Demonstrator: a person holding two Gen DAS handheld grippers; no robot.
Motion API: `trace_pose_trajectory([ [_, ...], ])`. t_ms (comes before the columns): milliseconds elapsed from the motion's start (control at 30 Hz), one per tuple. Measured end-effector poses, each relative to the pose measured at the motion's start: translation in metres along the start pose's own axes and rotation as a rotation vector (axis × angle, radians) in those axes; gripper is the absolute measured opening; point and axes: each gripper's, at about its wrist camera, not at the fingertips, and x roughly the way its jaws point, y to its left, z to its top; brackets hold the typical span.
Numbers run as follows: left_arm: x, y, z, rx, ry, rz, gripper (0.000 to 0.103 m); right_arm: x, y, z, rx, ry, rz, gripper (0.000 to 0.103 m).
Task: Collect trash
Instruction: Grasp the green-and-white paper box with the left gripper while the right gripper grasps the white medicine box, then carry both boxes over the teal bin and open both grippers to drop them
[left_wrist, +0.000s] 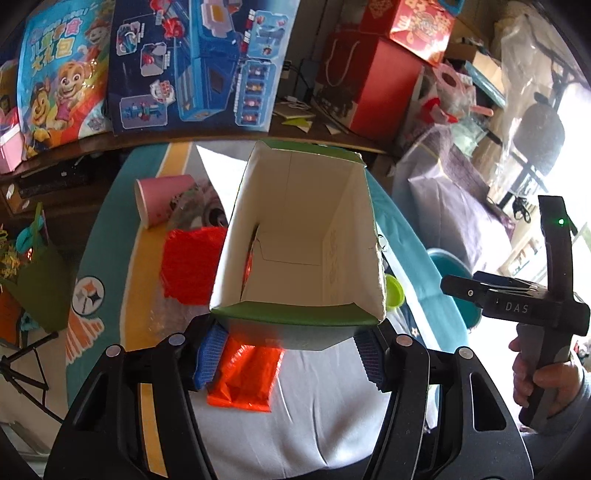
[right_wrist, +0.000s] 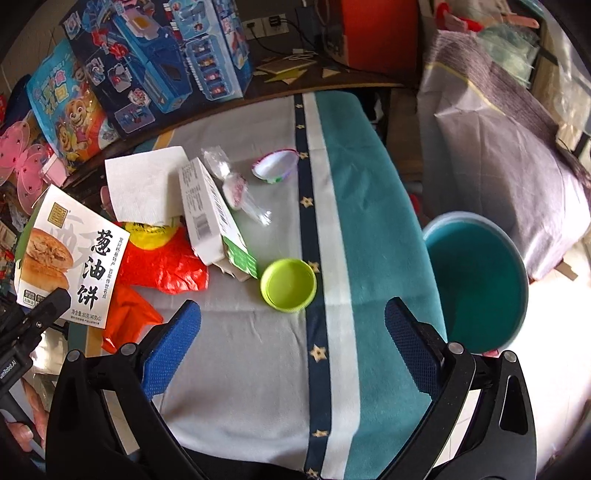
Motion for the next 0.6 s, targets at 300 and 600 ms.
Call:
trace_pose_trajectory([
  [300,0.013,0.037,0.043,-0.044,-0.035,0.027,0.063,0.065,0.068,0.061,-0.17,0.095,0.066,0.067],
  [600,0.026,0.058,0.044,-0.086,-0.009,0.024,0.063,0.12,0.094,0.084,-0.216,0.184,0.078,0.046],
])
